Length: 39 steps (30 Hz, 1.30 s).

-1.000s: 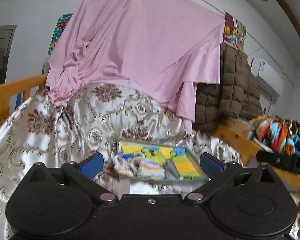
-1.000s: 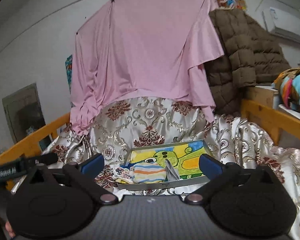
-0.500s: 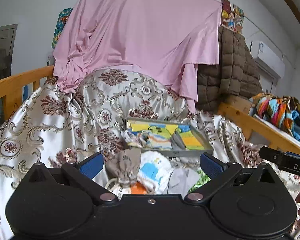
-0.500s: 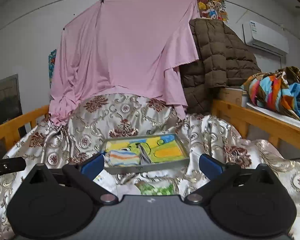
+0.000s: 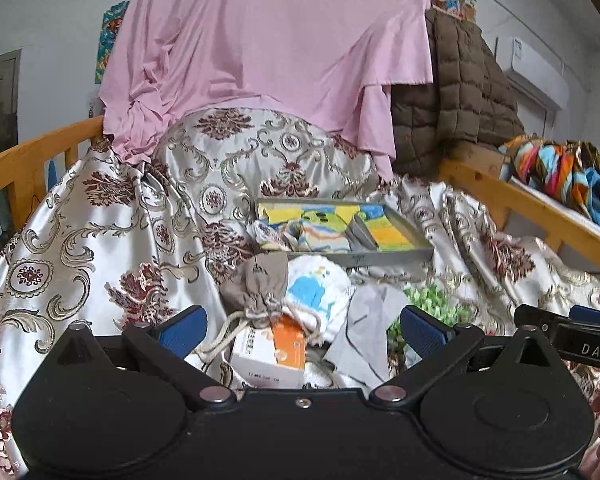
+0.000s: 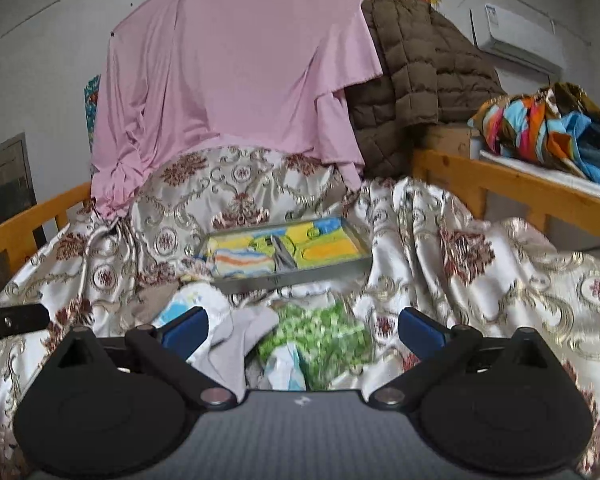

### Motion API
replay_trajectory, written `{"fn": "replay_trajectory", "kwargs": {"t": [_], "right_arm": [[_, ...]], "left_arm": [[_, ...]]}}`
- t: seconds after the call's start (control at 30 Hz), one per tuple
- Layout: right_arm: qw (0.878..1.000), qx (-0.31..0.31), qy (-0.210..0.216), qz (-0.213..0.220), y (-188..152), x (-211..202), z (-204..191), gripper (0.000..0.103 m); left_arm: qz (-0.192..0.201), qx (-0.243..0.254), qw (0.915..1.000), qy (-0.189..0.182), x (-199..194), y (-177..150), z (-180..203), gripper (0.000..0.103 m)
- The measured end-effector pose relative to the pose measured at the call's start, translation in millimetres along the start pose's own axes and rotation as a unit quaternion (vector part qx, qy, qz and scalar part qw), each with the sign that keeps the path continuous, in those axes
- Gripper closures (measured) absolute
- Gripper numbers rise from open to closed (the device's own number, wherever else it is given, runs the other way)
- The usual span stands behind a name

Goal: Organize soft objects
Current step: 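Grasp the beige drawstring pouch with the left gripper while the right gripper grasps the grey cloth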

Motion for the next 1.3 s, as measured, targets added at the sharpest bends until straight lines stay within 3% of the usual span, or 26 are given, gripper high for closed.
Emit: {"fn": "replay_trajectory", "kwargs": {"t": [0.4,0.83,1.17,1.3], "right_arm": [[0.999,-0.007,0.002,-0.034,-21,11,-1,0.000],[0.993,-0.061,-0.004,-0.097,-32,34,-20,0.000],[0.983,-0.122,0.031,-0.132,-38,51,-46,0.000],[0.980,-0.140,0.047,-0.131,-37,62,-59,0.000]], "left_arm": [[-0.082,0.025,0.9963,0.010,24,-17,5,0.001],[-0.130,0.031,0.9909,0.017,40,-16,0,0.001],[-0.169,0.059,0.9835,0.027,61,-1,-20,0.001],[-0.190,0.037,0.9808,0.019,77,5,-33,0.001]]}}
Point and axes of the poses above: each gripper's, at about its wrist camera, not at the fingertips, and x roughly the way its jaws point, z to its right, y to its top, the point moved 6 cm from there along x, roughly the way its jaws point, and after that the axes turned 12 degrees about -z, right-handed, at the moved point
